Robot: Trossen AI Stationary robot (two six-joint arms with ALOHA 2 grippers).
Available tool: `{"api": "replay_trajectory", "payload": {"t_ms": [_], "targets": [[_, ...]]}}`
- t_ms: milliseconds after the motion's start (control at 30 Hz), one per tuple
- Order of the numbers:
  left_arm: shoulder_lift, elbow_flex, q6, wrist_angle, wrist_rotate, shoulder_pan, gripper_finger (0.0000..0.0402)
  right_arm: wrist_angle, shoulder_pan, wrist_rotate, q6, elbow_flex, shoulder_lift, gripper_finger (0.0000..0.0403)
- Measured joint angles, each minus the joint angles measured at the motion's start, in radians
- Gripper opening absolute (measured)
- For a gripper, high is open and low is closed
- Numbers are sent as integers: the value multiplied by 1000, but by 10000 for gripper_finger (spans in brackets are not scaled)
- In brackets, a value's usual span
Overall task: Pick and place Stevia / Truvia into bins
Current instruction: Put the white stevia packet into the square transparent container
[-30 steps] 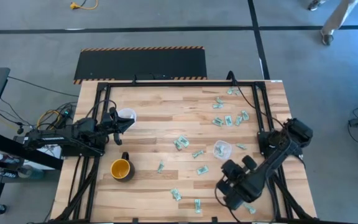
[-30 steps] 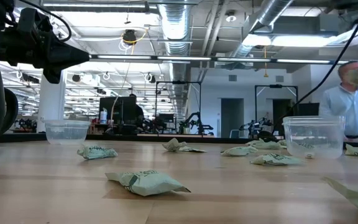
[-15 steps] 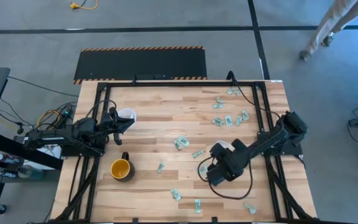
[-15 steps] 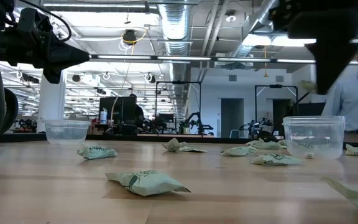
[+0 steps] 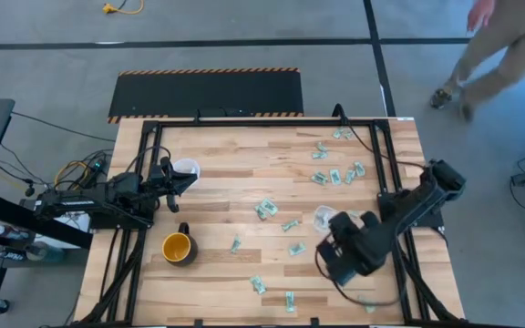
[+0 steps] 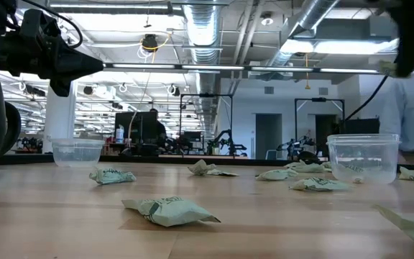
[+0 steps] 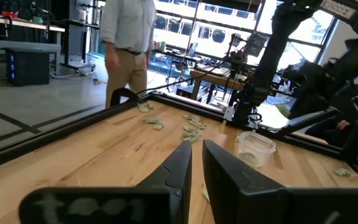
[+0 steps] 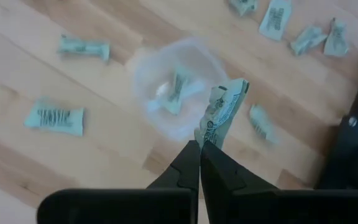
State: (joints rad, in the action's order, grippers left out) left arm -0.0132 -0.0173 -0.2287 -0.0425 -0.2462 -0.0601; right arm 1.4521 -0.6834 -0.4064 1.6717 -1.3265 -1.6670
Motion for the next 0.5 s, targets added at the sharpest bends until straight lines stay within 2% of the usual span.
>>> {"api": "replay_trajectory", "payload": {"t_ms": [133,300,500], "targets": [[0,0,0,0,0,0,27,-98,93,22,-136,42,48,0],[0,0,0,0,0,0,27,-153,196,67,-292,53,46,3],[0,0,0,0,0,0,27,-184,275,163,-394,76,43,35]]}}
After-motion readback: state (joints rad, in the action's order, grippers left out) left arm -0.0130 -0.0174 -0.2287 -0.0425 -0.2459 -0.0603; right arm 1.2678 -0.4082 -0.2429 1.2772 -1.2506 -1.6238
